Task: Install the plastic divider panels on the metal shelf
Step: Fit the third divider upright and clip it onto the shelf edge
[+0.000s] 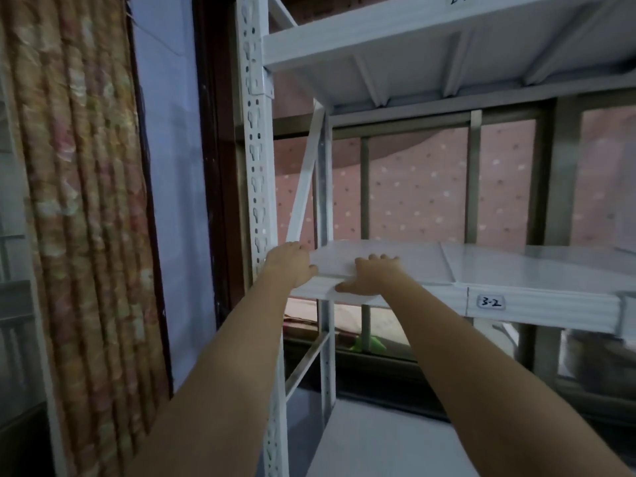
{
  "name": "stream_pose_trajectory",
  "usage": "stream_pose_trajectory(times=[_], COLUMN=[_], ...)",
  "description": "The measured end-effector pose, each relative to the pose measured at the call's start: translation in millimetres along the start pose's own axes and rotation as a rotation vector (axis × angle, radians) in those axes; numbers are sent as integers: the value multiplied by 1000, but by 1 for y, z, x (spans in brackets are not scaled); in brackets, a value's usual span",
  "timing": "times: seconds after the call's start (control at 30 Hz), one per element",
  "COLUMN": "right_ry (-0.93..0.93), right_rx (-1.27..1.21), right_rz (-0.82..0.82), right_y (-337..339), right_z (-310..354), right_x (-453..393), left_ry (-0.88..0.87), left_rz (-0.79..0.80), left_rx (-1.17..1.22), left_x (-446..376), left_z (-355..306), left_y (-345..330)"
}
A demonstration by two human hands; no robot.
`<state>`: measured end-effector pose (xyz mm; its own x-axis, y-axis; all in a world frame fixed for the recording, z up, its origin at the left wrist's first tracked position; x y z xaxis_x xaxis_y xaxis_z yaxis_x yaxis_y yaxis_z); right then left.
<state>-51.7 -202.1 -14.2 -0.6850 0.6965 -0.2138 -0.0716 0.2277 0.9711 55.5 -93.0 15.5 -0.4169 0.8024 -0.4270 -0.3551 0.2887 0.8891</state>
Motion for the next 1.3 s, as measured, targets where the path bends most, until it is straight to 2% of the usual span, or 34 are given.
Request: stream_pose_trajectory(times=[0.17, 0.3, 0.43, 0.73, 0.87, 0.97, 1.03, 1.1, 1.17, 1.23, 1.3], right_ry=[-31, -49, -10, -22, -23, -32, -28, -22, -22, -15, -10], right_rx=[-90, -90, -59, 6, 20, -28, -131, -250, -333, -385, -444], right_rz=[110, 171, 147, 157, 132, 56, 0, -77, -132, -172, -207], right_y=[5, 2, -4, 10, 23, 38, 44, 51, 59, 63, 64], right_z=[-18, -37, -42, -40, -39, -44, -47, -49, -47, -43, -41], right_x=[-9, 1, 12, 34, 41, 46, 47, 47, 48, 50, 50], left_ry=[-65, -4, 74, 25, 75, 228, 292, 241, 118, 33, 2], left_rz=[43, 213, 362, 323, 210, 76, 50, 51, 97, 131, 94], left_rx=[89, 70, 141, 307, 626, 1084, 1363, 1568, 1697, 1773, 1797], left_x=[-30, -40, -41, -39, -33, -38, -42, -45, -45, -44, -48], left_z=[-12, -12, -10, -11, 1, 22, 30, 27, 16, 1, -9], left_y=[7, -13, -36, -28, -5, 17, 23, 27, 30, 34, 37])
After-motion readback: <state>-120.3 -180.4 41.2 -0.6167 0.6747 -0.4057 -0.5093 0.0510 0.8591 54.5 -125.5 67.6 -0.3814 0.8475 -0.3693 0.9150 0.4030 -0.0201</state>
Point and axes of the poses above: each hand's wrist, its own x-axis away from the middle knuckle, its own y-axis out of the back of the hand, z = x × y, the point moved 6 cm from there along -x, towards the middle knuckle, and after that the axes turned 1 degree about y, right-handed, at the moved point
